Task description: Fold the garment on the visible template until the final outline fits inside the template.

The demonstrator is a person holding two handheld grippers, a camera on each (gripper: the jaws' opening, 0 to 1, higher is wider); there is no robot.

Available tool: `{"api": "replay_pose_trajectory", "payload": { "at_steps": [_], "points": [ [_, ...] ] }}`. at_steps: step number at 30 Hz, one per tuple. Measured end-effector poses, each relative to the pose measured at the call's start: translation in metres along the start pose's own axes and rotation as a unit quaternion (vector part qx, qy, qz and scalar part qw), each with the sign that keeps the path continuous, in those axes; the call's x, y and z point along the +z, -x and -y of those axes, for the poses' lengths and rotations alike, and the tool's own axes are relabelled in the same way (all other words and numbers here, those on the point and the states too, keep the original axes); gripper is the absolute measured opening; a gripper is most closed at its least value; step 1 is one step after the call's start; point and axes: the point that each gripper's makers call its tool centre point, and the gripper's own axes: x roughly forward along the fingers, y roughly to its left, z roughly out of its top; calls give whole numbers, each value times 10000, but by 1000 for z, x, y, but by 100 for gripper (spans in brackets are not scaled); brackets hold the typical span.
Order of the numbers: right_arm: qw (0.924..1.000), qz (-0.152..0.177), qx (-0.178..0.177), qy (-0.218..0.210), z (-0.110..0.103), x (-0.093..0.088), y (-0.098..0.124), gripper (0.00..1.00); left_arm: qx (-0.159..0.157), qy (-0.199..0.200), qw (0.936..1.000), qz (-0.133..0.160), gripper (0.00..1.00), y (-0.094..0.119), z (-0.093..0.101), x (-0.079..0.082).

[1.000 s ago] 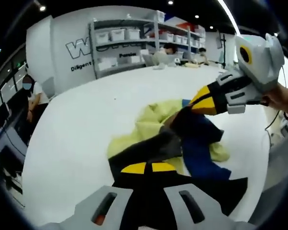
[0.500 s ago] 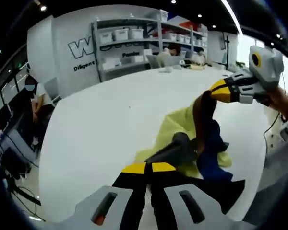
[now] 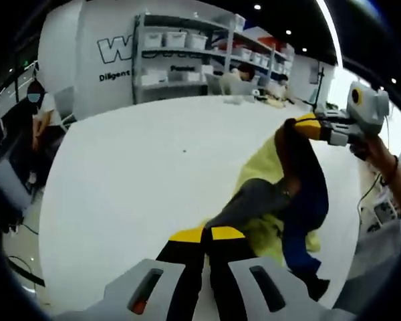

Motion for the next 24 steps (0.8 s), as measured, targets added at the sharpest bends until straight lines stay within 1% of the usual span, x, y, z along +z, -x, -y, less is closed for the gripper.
{"api": "replay_pose_trajectory", "payload": {
  "at_steps": [2, 3, 4, 6, 8, 10, 13, 14, 15, 16, 18, 19, 20, 22, 24],
  "points": [
    [9998, -63, 21, -173, 5, -3, -11, 0, -26, 79, 10000, -4, 0, -7, -7, 1],
    [9997, -73, 40, -241, 9, -6, -19, 0, -79, 242, 9997, -54, 0, -13, -10, -1],
    [9993, -130, 61, -357, 10, -9, -23, 0, -102, 318, 9994, -68, 0, -16, -13, -1],
    [9989, -190, 61, -416, 15, -14, -36, 0, -114, 404, 9991, -94, 0, -25, -21, -1],
    [9990, -273, 43, -348, 18, -18, -45, 0, -154, 307, 9993, -133, 0, -34, -25, -2],
    [9989, -377, 37, -278, 21, -24, -56, 0, -119, 213, 9992, -327, 0, -43, -30, -7],
    [9980, -493, 44, -391, 26, -34, -72, 0, -15, 123, 9979, -644, 0, -59, -40, -17],
    [9973, -598, 11, -430, 29, -41, -79, 0, 0, 104, 9977, -672, 0, -63, -42, -19],
    [9972, -642, 4, -375, 31, -45, -84, 0, 129, -11, 9970, -768, 0, -68, -49, -23],
    [9970, -701, -78, -332, 35, -52, -91, 0, 263, -109, 9960, -841, 0, -71, -55, -26],
    [9959, -835, -95, -329, 37, -62, -100, 0, 270, -43, 9959, -865, 0, -78, -56, -28],
    [9943, -994, -57, -393, 36, -73, -106, 0, 263, 5, 9956, -897, 0, -81, -57, -30],
    [9928, -1123, -30, -425, 36, -80, -109, 0, 272, 66, 9954, -913, 0, -85, -59, -32],
    [9920, -1205, -29, -362, 37, -90, -118, 0, 317, 59, 9951, -934, 0, -91, -61, -34],
    [9917, -1235, -34, -350, 38, -97, -125, 0, 417, -55, 9948, -931, 0, -95, -65, -34]
  ]
}}
